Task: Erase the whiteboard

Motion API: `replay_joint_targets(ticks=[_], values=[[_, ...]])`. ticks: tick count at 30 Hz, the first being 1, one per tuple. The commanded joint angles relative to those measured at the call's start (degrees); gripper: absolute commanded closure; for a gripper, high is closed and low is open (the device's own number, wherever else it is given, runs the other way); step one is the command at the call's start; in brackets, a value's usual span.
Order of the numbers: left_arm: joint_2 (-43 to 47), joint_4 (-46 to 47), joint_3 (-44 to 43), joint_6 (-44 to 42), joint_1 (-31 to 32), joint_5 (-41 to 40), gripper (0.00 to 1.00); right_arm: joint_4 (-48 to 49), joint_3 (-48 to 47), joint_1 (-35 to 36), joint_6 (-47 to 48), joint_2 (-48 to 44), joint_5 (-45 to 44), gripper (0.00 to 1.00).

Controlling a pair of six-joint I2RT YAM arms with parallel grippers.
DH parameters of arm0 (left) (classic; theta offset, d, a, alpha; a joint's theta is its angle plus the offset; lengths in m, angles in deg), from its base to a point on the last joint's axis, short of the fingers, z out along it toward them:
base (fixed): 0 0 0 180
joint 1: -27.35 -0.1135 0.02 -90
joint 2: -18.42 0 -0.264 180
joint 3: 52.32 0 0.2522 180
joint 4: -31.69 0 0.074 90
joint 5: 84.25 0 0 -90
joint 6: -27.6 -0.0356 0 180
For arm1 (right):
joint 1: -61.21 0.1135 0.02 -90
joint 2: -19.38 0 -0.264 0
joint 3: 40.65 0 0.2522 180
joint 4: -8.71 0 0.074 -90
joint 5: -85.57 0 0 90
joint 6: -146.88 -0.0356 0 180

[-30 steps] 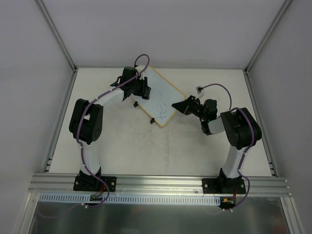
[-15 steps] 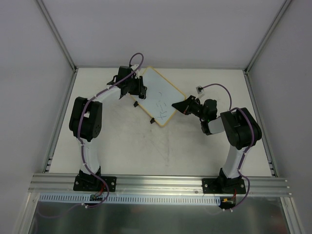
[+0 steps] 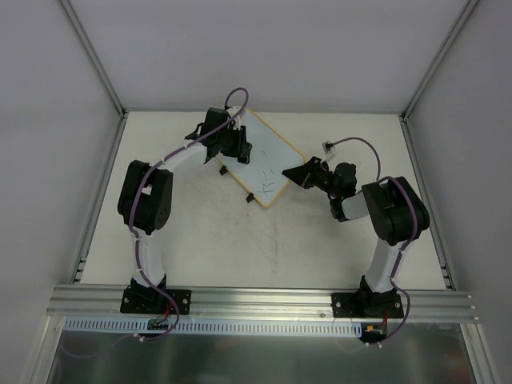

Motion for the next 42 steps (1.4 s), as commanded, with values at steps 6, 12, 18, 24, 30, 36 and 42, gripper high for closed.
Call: replay_joint_targets(ticks=[6, 12, 18, 24, 30, 36, 42], values=[[1.01, 0.48, -1.39, 0.57, 9.0, 12.81, 1.0, 14.44, -1.86, 1.68, -0.12, -2.38, 4.24, 1.0], [0.3, -0.39, -2.09, -0.13, 10.84, 17.64, 1.0, 14.44, -1.77, 1.68, 0.06, -2.56, 4.42, 1.0], [-0.23, -1.89, -2.53, -0.92, 11.99, 21.08, 1.0, 14.44, -1.77, 1.68, 0.06, -2.56, 4.51, 1.0], [1.44, -2.16, -1.12, -1.19, 10.94, 15.37, 1.0, 14.44, -1.69, 1.68, 0.06, -2.73, 4.51, 1.0], [3.72, -2.25, 1.15, -0.39, 3.92, 13.71, 1.0, 14.44, -1.6, 1.68, 0.06, -2.82, 4.6, 1.0], [7.33, -2.24, 6.34, -1.62, -0.75, 7.12, 1.0, 14.44, -1.6, 1.68, -0.03, -2.91, 4.51, 1.0], [6.37, -1.89, 8.81, -1.19, -0.85, 2.72, 1.0, 14.44, -1.6, 1.77, -0.12, -2.91, 4.42, 1.0]])
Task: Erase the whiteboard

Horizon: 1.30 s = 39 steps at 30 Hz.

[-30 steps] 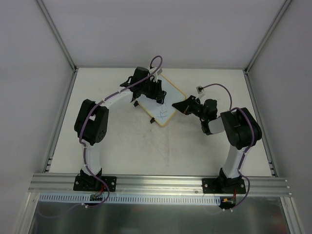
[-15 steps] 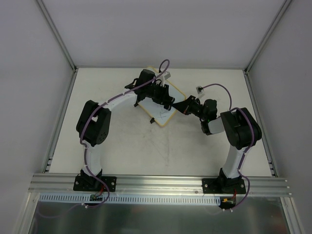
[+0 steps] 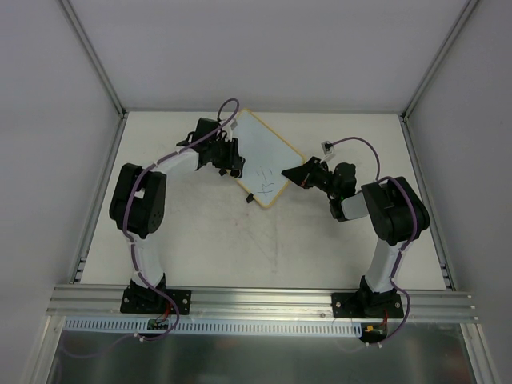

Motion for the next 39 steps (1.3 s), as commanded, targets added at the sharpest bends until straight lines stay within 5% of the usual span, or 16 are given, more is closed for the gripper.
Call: replay_joint_targets(ticks=[1, 5, 39], values=[[1.95, 0.16, 0.68, -0.99, 2.19, -3.54, 1.0, 14.24, -1.6, 1.59, -0.12, -2.91, 4.07, 1.0], [0.81, 0.95, 0.77, -0.9, 5.45, -10.13, 1.0, 14.24, -1.6, 1.59, -0.03, -2.82, 4.16, 1.0], [1.95, 15.01, 6.21, 7.1, 23.82, -6.44, 1.0, 14.24, -1.6, 1.68, -0.03, -2.91, 4.34, 1.0]])
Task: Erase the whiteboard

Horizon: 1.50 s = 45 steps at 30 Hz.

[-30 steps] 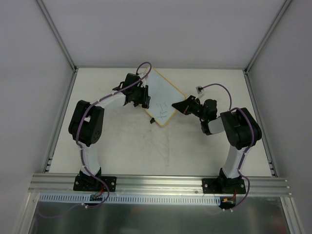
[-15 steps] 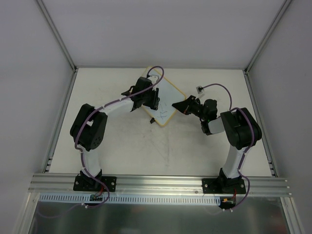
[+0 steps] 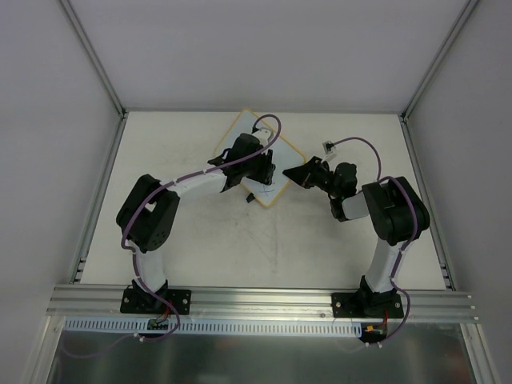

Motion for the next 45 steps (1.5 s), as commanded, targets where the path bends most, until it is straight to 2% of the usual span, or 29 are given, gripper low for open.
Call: replay_joint_targets(ticks=[1, 7, 9, 16, 22, 26, 27, 32, 36, 45], values=[[-1.88, 5.33, 1.73, 3.06, 5.48, 10.95, 1.0, 14.51, -1.51, 2.05, -0.21, -2.97, 4.75, 1.0], [-0.82, 5.24, 2.7, 0.68, 5.48, 12.1, 1.0, 14.59, -1.51, 2.14, -0.21, -3.06, 4.84, 1.0], [-0.73, 5.16, 2.79, -0.63, 5.48, 15.67, 1.0, 14.51, -1.51, 2.14, -0.21, -3.15, 4.84, 1.0], [-0.3, 4.72, 3.75, -1.78, 5.48, 20.79, 1.0, 14.51, -1.68, 2.05, -0.21, -3.06, 4.92, 1.0], [1.9, 3.67, 5.34, -1.7, 3.82, 15.71, 1.0, 14.51, -1.51, 2.14, -0.21, -3.06, 4.92, 1.0], [3.66, 3.57, 8.75, -0.11, -3.64, 17.98, 1.0, 14.51, -1.42, 2.14, -0.12, -3.15, 4.92, 1.0], [4.1, 3.49, 9.46, -0.37, -6.27, 17.29, 1.0, 14.51, -1.42, 2.05, -0.21, -3.24, 5.01, 1.0], [6.12, 1.55, 11.49, -1.78, -11.48, 13.15, 1.0, 14.51, -1.6, 2.14, -0.21, -3.06, 4.92, 1.0], [5.69, 1.11, 10.96, -2.84, -12.19, 10.96, 1.0, 14.59, -1.6, 2.14, -0.29, -3.06, 5.01, 1.0], [2.61, 1.55, 8.85, -1.17, -10.35, 12.63, 1.0, 14.51, -1.68, 2.14, -0.21, -2.89, 4.92, 1.0]])
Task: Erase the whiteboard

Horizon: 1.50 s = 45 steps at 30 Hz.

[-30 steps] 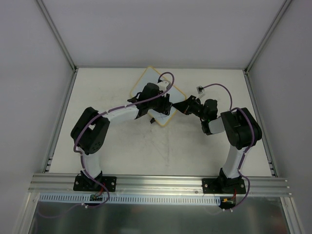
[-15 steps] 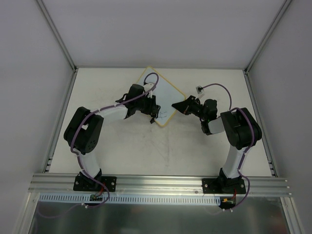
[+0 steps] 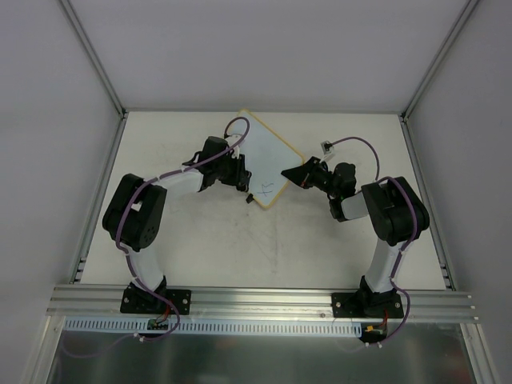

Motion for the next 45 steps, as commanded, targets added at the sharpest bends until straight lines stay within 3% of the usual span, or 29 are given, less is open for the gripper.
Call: replay_joint_targets(ticks=[1, 8, 27, 35, 45], values=[[-0.52, -0.2, -1.88, 0.01, 2.29, 0.65, 1.0, 14.24, -1.73, 1.62, -0.23, -2.63, 4.18, 1.0], [-0.25, 0.95, -2.23, 0.28, 7.83, -3.57, 1.0, 14.24, -2.43, 1.7, -0.84, -2.19, 4.27, 1.0], [-3.51, 6.57, -2.67, 1.95, 12.58, -7.44, 1.0, 14.24, -4.19, 1.7, -1.2, -1.04, 4.01, 1.0], [-4.47, 11.05, -1.97, 3.09, 17.58, -10.87, 1.0, 14.24, -3.75, 1.7, -0.76, -1.57, 4.01, 1.0], [-2.54, 10.53, -1.44, 4.67, 19.87, -10.08, 1.0, 14.24, -3.14, 1.26, 0.12, -2.54, 5.68, 1.0]])
